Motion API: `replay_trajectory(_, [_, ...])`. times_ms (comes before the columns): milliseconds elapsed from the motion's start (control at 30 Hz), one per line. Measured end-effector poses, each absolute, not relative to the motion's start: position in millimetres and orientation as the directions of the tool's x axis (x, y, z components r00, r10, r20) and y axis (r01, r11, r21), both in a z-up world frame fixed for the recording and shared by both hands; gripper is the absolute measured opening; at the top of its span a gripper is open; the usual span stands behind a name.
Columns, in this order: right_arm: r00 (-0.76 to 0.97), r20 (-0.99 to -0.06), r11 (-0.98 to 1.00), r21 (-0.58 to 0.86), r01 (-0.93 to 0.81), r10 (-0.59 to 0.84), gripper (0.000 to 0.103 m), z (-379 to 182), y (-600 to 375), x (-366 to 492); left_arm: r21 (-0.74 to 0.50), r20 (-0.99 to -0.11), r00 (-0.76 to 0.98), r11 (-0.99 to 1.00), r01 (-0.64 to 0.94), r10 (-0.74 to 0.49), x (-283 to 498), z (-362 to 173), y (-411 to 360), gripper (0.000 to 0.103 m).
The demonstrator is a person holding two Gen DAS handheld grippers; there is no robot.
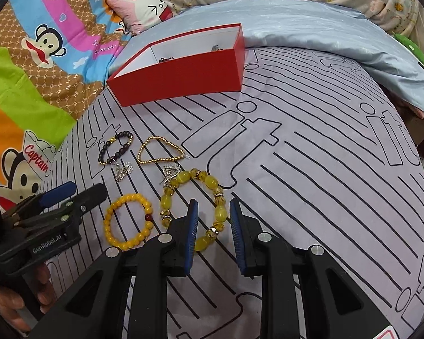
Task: Organize jewelry
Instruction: 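Withdraw both grippers from the box back over the remaining jewelry, then grasp the yellow amber bracelet with the left gripper while the right grasps the yellow glass bracelet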
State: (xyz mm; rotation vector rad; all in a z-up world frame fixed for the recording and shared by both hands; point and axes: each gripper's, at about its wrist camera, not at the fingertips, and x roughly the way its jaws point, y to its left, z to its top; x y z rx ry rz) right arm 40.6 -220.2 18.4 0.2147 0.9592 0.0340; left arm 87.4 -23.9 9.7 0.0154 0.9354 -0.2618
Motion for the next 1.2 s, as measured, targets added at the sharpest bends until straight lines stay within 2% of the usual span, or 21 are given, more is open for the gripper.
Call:
replay_trajectory(133, [0.574, -0.810, 0.979, 0.191, 0.068, 0.119, 0.024, 17, -221, 44, -0.077, -0.798, 0.567, 0.967, 0.243, -0.206, 85, 5, -32, 0.071])
replay_trajectory(333, [0.570, -0.813, 0.981, 0.184, 0.060, 0.118, 0.024, 13, -218, 51, -0.091, -0.808, 0.540, 0.956, 0.280, -0.235, 83, -5, -40, 0.060])
replay_trajectory(567, [0.558, -0.822, 0.983, 0.176, 0.056, 0.115, 0.024, 4, -214, 55, -0.048, -0.798, 0.562, 0.953, 0.299, -0.217, 76, -7, -46, 0.055])
replay_trajectory(733, [0.569, -0.816, 0.988, 0.151, 0.044, 0.100, 0.023, 2, -211, 56, -0.027, -0.789, 0.575, 0.948, 0.317, -0.214, 71, -8, -49, 0.044])
replay_trajectory(800, [0.568, -0.819, 0.991, 0.129, 0.039, 0.084, 0.017, 2, -208, 57, -0.022, -0.788, 0.576, 0.944, 0.330, -0.220, 69, -7, -51, 0.030])
replay_trajectory(833, [0.566, -0.820, 0.991, 0.125, 0.037, 0.082, 0.010, 2, -207, 57, -0.027, -0.788, 0.572, 0.941, 0.336, -0.227, 69, -7, -51, 0.026])
replay_trajectory(900, [0.563, -0.820, 0.988, 0.152, 0.036, 0.106, 0.010, 2, -208, 55, -0.048, -0.790, 0.560, 0.935, 0.350, -0.250, 68, -6, -51, 0.010])
replay_trajectory(1200, [0.584, -0.800, 0.979, 0.200, 0.046, 0.137, 0.010, 17, -217, 37, -0.128, -0.800, 0.512, 0.922, 0.366, -0.314, 66, -4, -49, 0.007])
